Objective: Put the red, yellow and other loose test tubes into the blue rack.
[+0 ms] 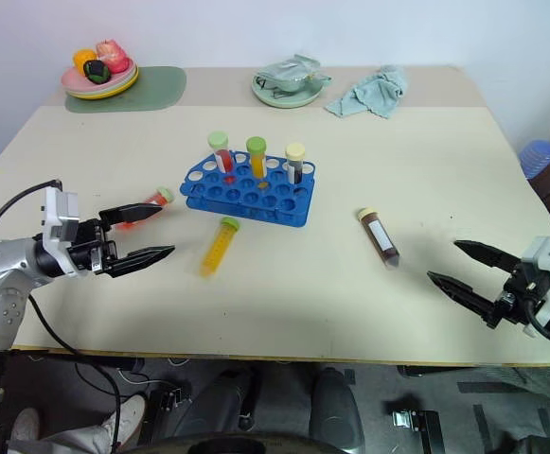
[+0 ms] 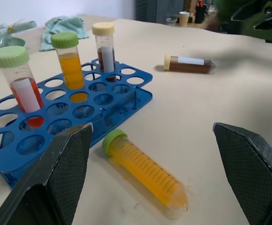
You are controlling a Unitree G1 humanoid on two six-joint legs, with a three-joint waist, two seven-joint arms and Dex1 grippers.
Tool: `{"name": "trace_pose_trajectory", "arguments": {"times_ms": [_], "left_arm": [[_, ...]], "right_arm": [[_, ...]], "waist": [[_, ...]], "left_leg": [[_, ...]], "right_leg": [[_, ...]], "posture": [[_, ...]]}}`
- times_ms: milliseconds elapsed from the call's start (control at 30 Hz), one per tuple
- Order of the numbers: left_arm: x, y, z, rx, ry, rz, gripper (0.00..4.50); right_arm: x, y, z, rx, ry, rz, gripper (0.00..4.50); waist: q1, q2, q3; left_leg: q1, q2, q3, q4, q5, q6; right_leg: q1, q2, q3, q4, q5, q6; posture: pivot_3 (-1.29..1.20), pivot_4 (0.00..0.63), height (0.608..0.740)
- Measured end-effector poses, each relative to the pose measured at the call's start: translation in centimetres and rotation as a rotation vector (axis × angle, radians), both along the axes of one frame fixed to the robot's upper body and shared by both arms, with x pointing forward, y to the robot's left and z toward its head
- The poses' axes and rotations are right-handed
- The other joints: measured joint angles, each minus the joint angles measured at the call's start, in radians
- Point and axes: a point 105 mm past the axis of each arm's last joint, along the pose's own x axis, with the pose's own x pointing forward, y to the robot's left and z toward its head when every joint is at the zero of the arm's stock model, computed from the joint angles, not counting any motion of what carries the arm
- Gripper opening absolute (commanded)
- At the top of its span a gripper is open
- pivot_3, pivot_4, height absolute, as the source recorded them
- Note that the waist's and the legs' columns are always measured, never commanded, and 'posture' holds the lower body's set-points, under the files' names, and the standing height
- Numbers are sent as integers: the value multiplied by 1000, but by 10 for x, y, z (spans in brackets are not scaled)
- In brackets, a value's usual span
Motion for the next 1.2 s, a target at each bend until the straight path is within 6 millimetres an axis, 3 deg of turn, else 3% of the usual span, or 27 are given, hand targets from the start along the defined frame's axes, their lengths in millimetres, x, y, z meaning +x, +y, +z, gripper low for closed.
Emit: {"name": "trace_pose_trajectory", "arguments": {"times_ms": [600, 867, 1067, 1200], "left_arm": [[-1, 3, -6, -18, 35, 106, 4216], [-1, 2, -7, -36, 52, 169, 4216], [-10, -9, 0, -44, 51, 89, 4216], [-12, -11, -1, -27, 55, 69, 4216]], "right_arm": [[17, 19, 11, -7, -57, 40, 3724], [29, 25, 7, 17, -25, 79, 3724], [54, 30, 1, 14, 114, 26, 3724], [79, 29, 5, -56, 188, -110, 3724]], "waist": [[-1, 0, 0], [0, 0, 0], [-2, 1, 0], [-1, 1, 1]], "left_leg": [[0, 0, 0, 0, 0, 0], [0, 0, 0, 0, 0, 0], [0, 1, 0, 0, 0, 0], [-1, 1, 1, 0, 0, 0]], "right_leg": [[0, 0, 0, 0, 0, 0], [0, 0, 0, 0, 0, 0], [-1, 0, 0, 0, 0, -1], [-1, 0, 0, 0, 0, -1]], "posture": [[0, 150, 740], [0, 150, 740], [0, 150, 740], [0, 150, 740]]}}
